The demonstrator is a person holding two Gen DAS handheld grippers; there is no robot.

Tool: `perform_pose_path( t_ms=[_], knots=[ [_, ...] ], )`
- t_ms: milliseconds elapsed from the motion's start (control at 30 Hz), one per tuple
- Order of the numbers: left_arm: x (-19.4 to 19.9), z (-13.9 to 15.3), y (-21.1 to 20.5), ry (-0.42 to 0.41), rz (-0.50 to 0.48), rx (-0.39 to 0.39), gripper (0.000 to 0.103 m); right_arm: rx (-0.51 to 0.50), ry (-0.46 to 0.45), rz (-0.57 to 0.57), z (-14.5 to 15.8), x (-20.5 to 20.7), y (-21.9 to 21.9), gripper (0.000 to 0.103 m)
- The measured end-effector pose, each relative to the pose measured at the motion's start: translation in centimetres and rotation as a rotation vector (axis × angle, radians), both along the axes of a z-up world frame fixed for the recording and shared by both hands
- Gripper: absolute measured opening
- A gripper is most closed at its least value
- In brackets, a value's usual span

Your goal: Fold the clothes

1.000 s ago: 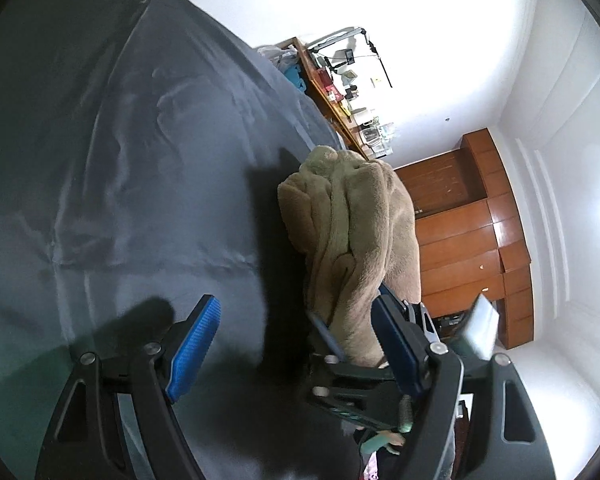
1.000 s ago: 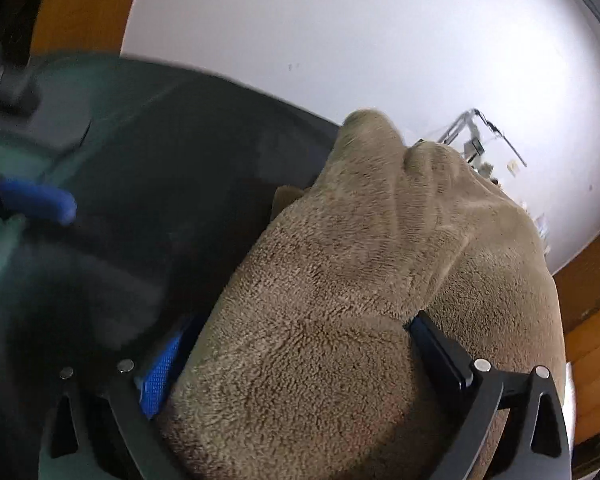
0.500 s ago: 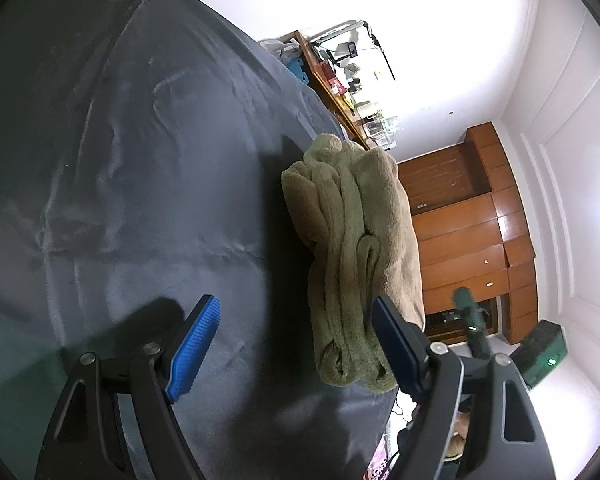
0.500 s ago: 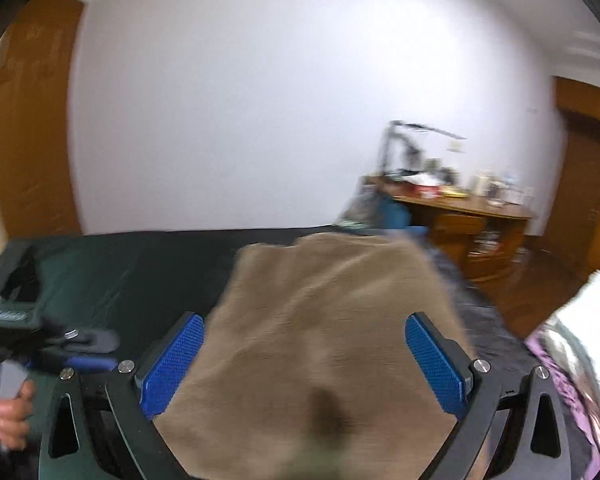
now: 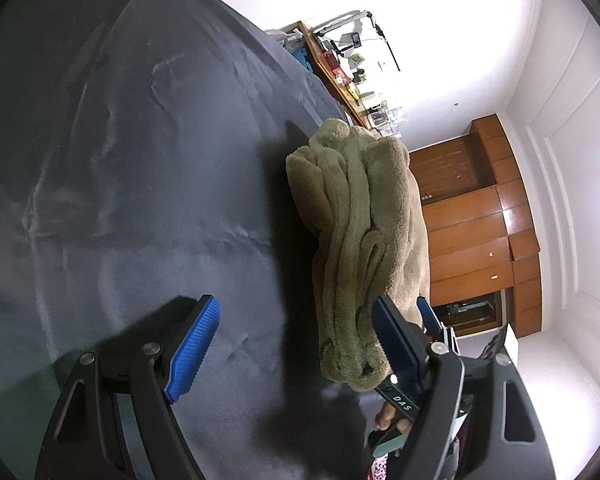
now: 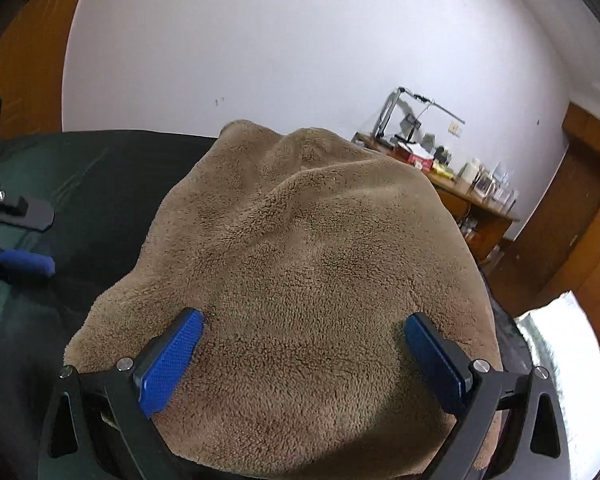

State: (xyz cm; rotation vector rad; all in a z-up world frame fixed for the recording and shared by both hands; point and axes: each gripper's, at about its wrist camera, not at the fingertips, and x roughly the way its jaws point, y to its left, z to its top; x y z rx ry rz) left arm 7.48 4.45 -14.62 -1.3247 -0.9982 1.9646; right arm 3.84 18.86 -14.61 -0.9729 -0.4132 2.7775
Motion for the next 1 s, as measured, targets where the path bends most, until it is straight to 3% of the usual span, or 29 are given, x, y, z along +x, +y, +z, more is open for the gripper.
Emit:
perform_pose_path(
  t_ms=[167,333,467,633,1000],
  knots=[
    [0.1,0.3,0.2,0.010,-0.008,0.004,0.082,-0.041,0.022,0.000,0.8,0.2,0.3,0.102],
    [0.2,0.6,0.6,0.024,-0.022,0.010,0.082,-0.081,0.125,0.015,2.9,1.1,0.2,0.102],
    [0.1,0.5,0.6,0.018,-0.028,0.007,0.082,0.007,0.045,0.069,0.7,0.2,-1.7,0.102],
    [0.0,0.3,0.8,0.011,-0.032,0.010,0.082,-0.134,-0.016,0.064,-0.2,-0.8,-0.3,0.102],
    [0.5,0.7,1.5,0.021,-0.065,0.023,0.082,-0.221,-0.015,0.094,-0.9,0.9,0.8,0.103]
  ],
)
